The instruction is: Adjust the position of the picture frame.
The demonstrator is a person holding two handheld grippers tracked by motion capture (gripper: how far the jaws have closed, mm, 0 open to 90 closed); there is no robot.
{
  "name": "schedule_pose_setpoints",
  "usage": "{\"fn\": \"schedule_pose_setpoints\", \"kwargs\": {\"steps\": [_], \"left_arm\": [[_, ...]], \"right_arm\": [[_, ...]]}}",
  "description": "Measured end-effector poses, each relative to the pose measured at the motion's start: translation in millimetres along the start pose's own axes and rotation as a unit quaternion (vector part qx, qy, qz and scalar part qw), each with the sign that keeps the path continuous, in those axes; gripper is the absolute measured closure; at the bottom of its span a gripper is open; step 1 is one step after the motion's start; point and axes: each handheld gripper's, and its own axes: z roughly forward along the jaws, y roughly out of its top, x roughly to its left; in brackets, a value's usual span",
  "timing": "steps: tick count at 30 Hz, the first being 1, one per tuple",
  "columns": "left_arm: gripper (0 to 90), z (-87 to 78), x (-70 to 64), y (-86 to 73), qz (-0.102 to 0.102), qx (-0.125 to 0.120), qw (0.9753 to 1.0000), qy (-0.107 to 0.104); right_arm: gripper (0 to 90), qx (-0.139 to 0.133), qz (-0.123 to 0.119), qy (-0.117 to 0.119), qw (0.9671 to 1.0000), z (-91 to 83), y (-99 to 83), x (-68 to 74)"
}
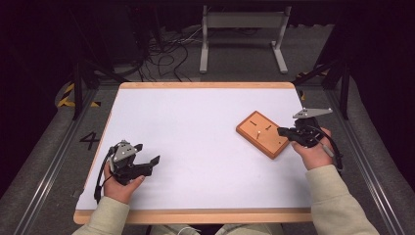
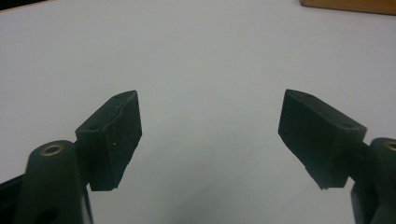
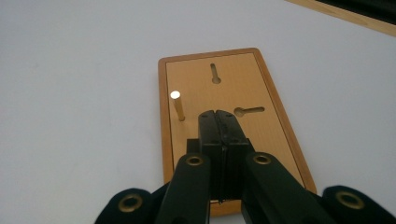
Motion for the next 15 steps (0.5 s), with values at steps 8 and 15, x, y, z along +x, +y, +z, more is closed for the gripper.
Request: {"fn": "schedule_pose_setpoints", "kwargs": {"steps": [8,15], "left_arm": [[21.8,3.0,0.7,0.8,0.0,0.003,1.0,-0.002],[21.8,3.6,0.9,0.9,0.001,0.005,1.0,-0.003]], "right_arm": [[90.0,0.015,0.008,0.002,0.9999,8.8,13.3,-11.1],[90.0,0.023,0.01,-0.006,0.9997,21.1,22.7,-23.8]]}}
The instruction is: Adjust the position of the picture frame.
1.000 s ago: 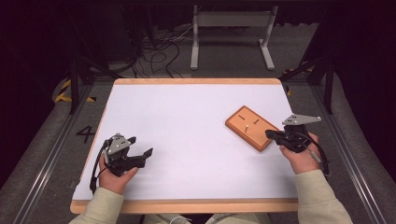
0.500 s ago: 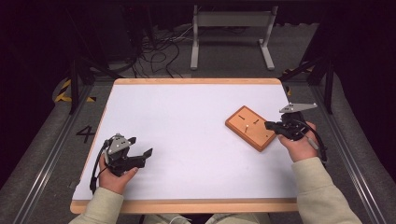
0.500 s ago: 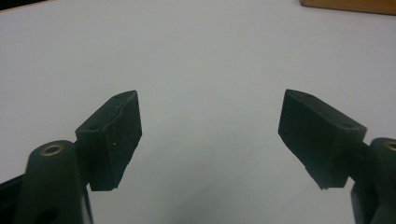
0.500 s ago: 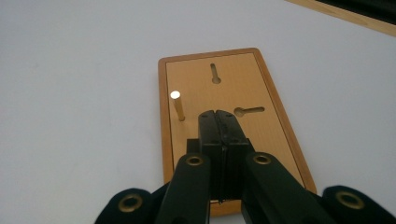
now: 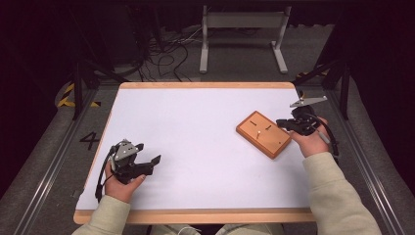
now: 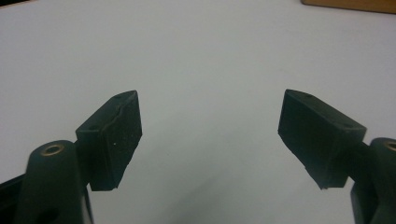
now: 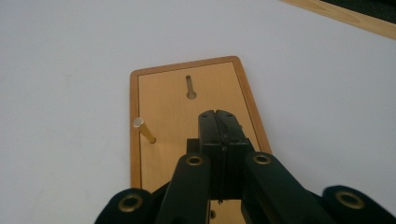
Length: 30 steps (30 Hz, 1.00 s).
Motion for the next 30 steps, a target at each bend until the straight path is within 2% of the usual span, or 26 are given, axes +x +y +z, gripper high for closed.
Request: {"fn": "schedule_pose_setpoints", "kwargs": {"steps": [7,19,28,30], "left_arm": [[21.8,-0.2,0.6,-1.1,-0.003,0.0,1.0,0.001],[21.8,-4.3,2.7,-5.3,-0.009,0.002,0.9999,0.006],[21.8,-9.1,4.6,-9.5,-0.014,0.004,0.9999,0.009],[21.8,-9.4,4.5,-9.9,-0.015,0.004,0.9998,0.01]], "right_arm": [[90.0,0.011,0.001,-0.017,0.9998,18.6,8.0,-15.3],[90.0,0.036,0.021,-0.024,0.9988,47.9,8.5,-38.3],[90.0,0.066,0.039,-0.036,0.9964,68.3,2.4,-53.2],[90.0,0.071,0.036,-0.037,0.9961,71.3,0.5,-55.4]]}}
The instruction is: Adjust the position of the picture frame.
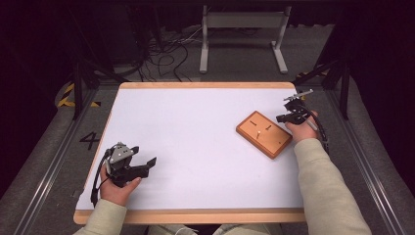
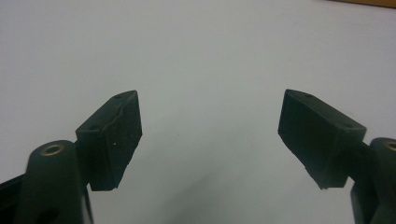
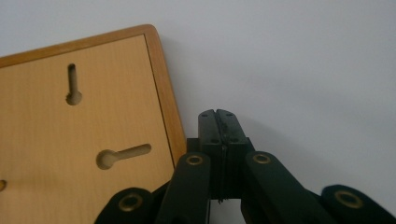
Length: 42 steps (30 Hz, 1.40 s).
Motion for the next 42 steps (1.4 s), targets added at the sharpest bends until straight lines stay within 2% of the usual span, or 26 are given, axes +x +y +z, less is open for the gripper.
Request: {"fn": "schedule_pose_setpoints", "kwargs": {"steps": [5,9,12,16,17,21,23,24,27,28,30,35,42], "left_arm": [[21.8,-1.3,0.5,-1.2,0.0,-0.001,1.0,0.003],[21.8,-1.6,0.4,-1.6,-0.002,0.001,1.0,0.003],[21.8,-0.9,0.0,-1.2,0.0,0.002,1.0,0.001],[21.7,0.0,-0.4,-0.9,0.0,0.002,1.0,0.001],[21.7,0.5,-0.3,-0.6,0.001,0.001,1.0,0.0],[21.7,1.3,-1.0,0.3,0.004,0.004,1.0,-0.001],[21.8,1.8,-1.3,0.5,0.002,0.003,1.0,-0.001],[21.8,2.3,-1.2,0.9,0.003,0.003,1.0,-0.002],[21.8,2.8,-1.4,1.4,0.004,0.002,1.0,-0.003],[21.8,3.4,-1.6,1.9,0.004,0.002,1.0,-0.004],[21.7,3.9,-1.5,2.1,0.005,0.001,1.0,-0.005],[21.7,4.8,-1.6,3.1,0.007,0.002,1.0,-0.006],[21.7,6.1,-2.6,4.3,0.009,0.002,0.9999,-0.009]], "right_arm": [[90.0,0.012,-0.001,0.005,0.9999,8.1,-1.9,-2.4],[90.0,0.021,-0.006,0.018,0.9996,12.2,-1.7,0.1],[90.0,0.027,-0.022,0.011,0.9994,14.5,-1.5,2.5],[90.0,0.022,-0.015,0.018,0.9995,16.1,-2.3,3.5],[90.0,0.021,-0.021,0.024,0.9993,16.8,-2.1,5.6],[90.0,0.022,-0.051,0.04,0.9977,19.8,1.3,20.9],[90.0,0.02,-0.055,0.045,0.9972,20.5,1.7,23.6],[90.0,0.018,-0.065,0.057,0.9961,22.8,3.2,32.5],[90.0,0.017,-0.072,0.069,0.9948,24.5,4.5,40.4],[90.0,0.018,-0.084,0.081,0.9929,26.2,6.1,51.9],[90.0,0.018,-0.089,0.085,0.9922,26.6,6.5,56.0],[90.0,0.026,-0.116,0.108,0.987,28.5,8.3,86.4],[90.0,0.034,-0.137,0.132,0.9811,27.0,4.5,123.5]]}}
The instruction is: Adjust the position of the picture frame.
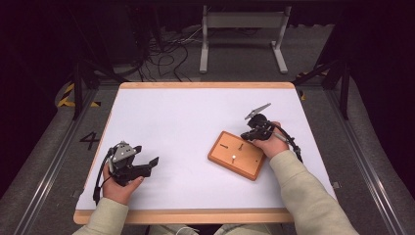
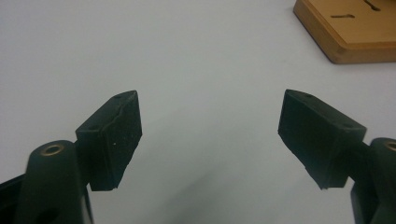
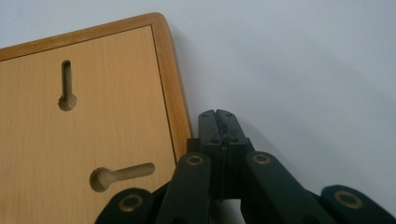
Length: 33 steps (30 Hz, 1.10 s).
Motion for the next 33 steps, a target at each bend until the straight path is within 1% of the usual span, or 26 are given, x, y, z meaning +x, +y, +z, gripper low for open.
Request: {"fn": "schedule_pose_setpoints", "kwargs": {"steps": [3,4,7,10,12,13,14,15,17,19,20,22,23,24,25,26,27,28,29,30,31,33], "left_arm": [[21.8,1.3,-0.7,0.6,-0.001,-0.001,1.0,-0.003],[21.7,1.5,-0.8,0.9,0.0,0.0,1.0,-0.003],[21.8,2.6,-1.3,1.5,0.001,-0.002,1.0,-0.003],[21.8,3.4,-1.2,1.8,0.001,-0.001,1.0,-0.004],[21.7,4.4,-1.3,2.2,0.002,-0.001,1.0,-0.005],[21.7,4.4,-1.6,2.3,0.002,0.0,1.0,-0.005],[21.8,4.4,-1.6,2.3,0.002,0.0,1.0,-0.005],[21.7,4.6,-2.2,2.6,0.002,0.001,1.0,-0.007],[21.7,4.7,-2.3,3.0,0.003,0.001,1.0,-0.006],[21.7,5.0,-2.5,3.0,0.003,0.0,1.0,-0.006],[21.8,4.9,-2.7,3.0,0.003,0.002,1.0,-0.006],[21.8,5.1,-2.7,2.9,0.003,0.003,1.0,-0.007],[21.7,5.1,-2.7,2.9,0.003,0.003,1.0,-0.007],[21.7,5.2,-2.8,2.8,0.003,0.004,1.0,-0.007],[21.7,5.2,-2.7,2.7,0.002,0.004,1.0,-0.007],[21.8,5.2,-2.7,2.7,0.002,0.004,1.0,-0.007],[21.7,5.3,-2.6,2.6,0.001,0.003,1.0,-0.007],[21.7,5.1,-2.5,2.6,0.002,0.003,1.0,-0.007],[21.8,5.1,-2.7,2.6,0.001,0.002,1.0,-0.006],[21.7,5.3,-2.5,2.6,0.002,0.002,1.0,-0.006],[21.8,5.3,-2.5,2.6,0.002,0.002,1.0,-0.006],[21.7,5.4,-2.8,2.6,0.001,0.003,1.0,-0.007]], "right_arm": [[90.0,0.002,-0.016,0.013,0.9998,2.1,1.0,15.6],[90.0,0.003,-0.021,0.013,0.9997,2.5,1.3,19.4],[90.0,-0.011,-0.026,0.0,0.9996,-0.4,0.4,25.6],[90.0,-0.022,-0.031,-0.012,0.9992,-12.2,-2.1,28.9],[90.0,-0.019,-0.039,-0.022,0.9988,-24.1,-4.4,33.1],[90.0,-0.015,-0.04,-0.023,0.9988,-29.0,-5.4,34.9],[90.0,-0.015,-0.04,-0.023,0.9988,-29.0,-5.4,34.9],[90.0,-0.002,-0.04,-0.031,0.9987,-37.8,-7.8,37.0],[90.0,0.015,-0.039,-0.035,0.9985,-43.2,-10.1,37.4],[90.0,0.04,-0.035,-0.035,0.998,-49.9,-14.1,36.6],[90.0,0.059,-0.033,-0.037,0.997,-52.7,-16.5,36.3],[90.0,0.079,-0.032,-0.042,0.9955,-56.5,-20.2,35.6],[90.0,0.094,-0.03,-0.047,0.9941,-58.6,-22.7,35.0],[90.0,0.094,-0.03,-0.047,0.9941,-58.6,-22.7,35.0],[90.0,0.114,-0.027,-0.057,0.9916,-61.0,-26.8,33.9],[90.0,0.114,-0.027,-0.057,0.9916,-61.0,-26.8,33.9],[90.0,0.136,-0.022,-0.066,0.9883,-61.4,-31.2,32.5],[90.0,0.136,-0.022,-0.066,0.9883,-61.4,-31.2,32.5],[90.0,0.159,-0.019,-0.063,0.9851,-60.4,-36.0,31.5],[90.0,0.166,-0.019,-0.062,0.9841,-59.7,-37.5,31.6],[90.0,0.166,-0.019,-0.062,0.9841,-59.7,-37.5,31.6],[90.0,0.184,-0.022,-0.063,0.9806,-58.1,-40.4,32.4]]}}
